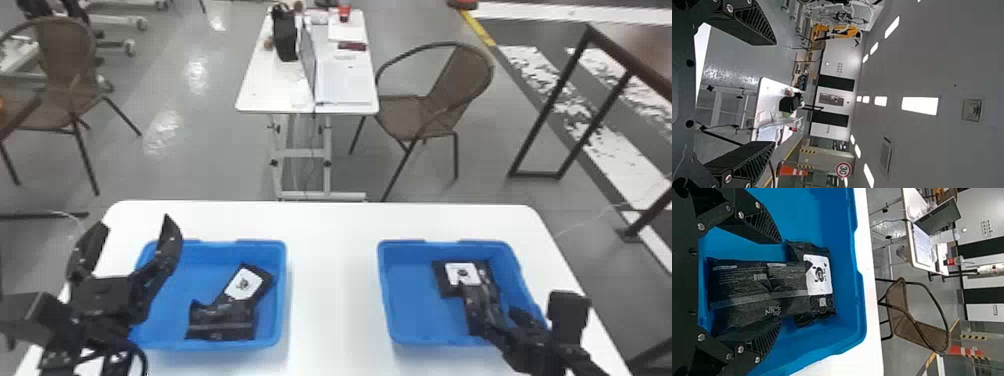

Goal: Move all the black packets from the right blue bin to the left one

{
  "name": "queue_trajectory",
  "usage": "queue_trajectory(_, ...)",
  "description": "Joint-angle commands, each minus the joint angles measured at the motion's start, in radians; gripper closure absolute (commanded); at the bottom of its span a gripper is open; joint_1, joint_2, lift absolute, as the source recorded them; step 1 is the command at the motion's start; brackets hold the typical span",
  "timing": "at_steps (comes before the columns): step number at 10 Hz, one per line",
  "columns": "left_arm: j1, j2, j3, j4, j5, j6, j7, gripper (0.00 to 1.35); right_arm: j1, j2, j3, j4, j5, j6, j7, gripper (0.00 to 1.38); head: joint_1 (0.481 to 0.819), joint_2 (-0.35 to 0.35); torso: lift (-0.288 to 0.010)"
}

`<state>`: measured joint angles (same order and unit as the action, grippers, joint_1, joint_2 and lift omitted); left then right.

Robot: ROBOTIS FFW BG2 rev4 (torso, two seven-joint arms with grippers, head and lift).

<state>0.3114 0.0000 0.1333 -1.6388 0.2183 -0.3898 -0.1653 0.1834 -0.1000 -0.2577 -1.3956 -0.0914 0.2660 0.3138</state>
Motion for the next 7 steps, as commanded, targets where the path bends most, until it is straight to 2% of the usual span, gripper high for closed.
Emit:
queue_trajectory(1,0.002,-0.003,-0.001,0.001,0.003,-0.003,0.0,0.13,-0.033,-0.006,0.0,0.044,-0.004,0.002,0.001,0.33,0.695,-0.064,0.0)
queue_trajectory(3,0.0,-0.003,-0.004,0.001,0.004,-0.001,0.0,0.13,-0.059,-0.004,0.001,0.063,0.013,0.009,-0.002,0.33,0.695,-0.067,0.0)
queue_trajectory(7,0.002,-0.003,-0.003,-0.001,0.01,-0.001,0.0,0.13,-0.047,0.008,0.001,0.036,0.013,0.067,-0.059,0.33,0.695,-0.073,0.0)
